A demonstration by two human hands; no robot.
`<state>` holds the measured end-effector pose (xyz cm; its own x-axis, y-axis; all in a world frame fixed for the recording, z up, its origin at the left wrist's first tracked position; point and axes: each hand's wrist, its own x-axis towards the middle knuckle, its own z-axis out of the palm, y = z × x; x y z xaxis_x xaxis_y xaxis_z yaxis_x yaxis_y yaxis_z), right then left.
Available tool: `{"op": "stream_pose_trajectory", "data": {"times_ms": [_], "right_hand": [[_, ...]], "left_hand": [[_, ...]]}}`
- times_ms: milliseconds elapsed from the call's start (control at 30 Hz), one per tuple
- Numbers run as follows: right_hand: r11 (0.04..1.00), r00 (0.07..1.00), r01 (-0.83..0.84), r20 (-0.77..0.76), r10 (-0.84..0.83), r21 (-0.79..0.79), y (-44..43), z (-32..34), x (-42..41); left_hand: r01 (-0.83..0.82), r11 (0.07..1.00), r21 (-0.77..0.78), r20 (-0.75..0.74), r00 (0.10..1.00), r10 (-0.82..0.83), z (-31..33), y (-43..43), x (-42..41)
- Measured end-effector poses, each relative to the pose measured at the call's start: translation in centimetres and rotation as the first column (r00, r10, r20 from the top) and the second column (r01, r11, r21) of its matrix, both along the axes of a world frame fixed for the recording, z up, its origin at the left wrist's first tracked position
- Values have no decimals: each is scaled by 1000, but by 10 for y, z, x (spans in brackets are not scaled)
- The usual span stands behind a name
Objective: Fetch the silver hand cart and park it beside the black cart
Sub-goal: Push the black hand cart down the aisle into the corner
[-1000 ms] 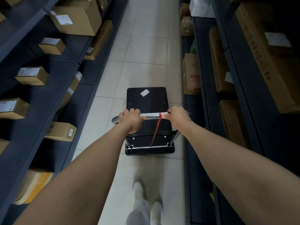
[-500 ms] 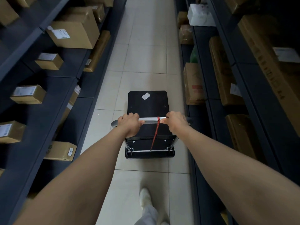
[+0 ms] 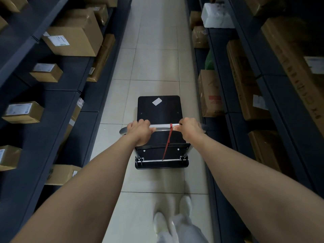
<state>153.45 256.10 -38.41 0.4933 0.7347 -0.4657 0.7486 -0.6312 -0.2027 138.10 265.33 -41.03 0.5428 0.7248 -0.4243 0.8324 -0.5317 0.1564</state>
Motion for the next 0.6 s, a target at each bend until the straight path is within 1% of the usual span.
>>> {"op": "stream_pose_trajectory", "data": {"times_ms": [100, 233, 367, 600], "right_hand": [[1000, 1000, 8, -24, -8, 7, 13, 0, 7], [1000, 1000, -20, -12, 20, 1, 31, 0, 21], [999, 999, -54, 4, 54, -7, 51, 0, 44], [998, 998, -67, -5, 67, -8, 87, -4, 89]], "left_hand": [[-5, 1000, -2, -4, 1000, 5, 0, 13, 7], [-19, 1000, -1, -1, 1000, 19, 0, 31, 20], [-33, 999, -18, 6, 999, 33, 0, 47, 41], [-65, 998, -12, 6, 998, 65, -1, 75, 82]]}}
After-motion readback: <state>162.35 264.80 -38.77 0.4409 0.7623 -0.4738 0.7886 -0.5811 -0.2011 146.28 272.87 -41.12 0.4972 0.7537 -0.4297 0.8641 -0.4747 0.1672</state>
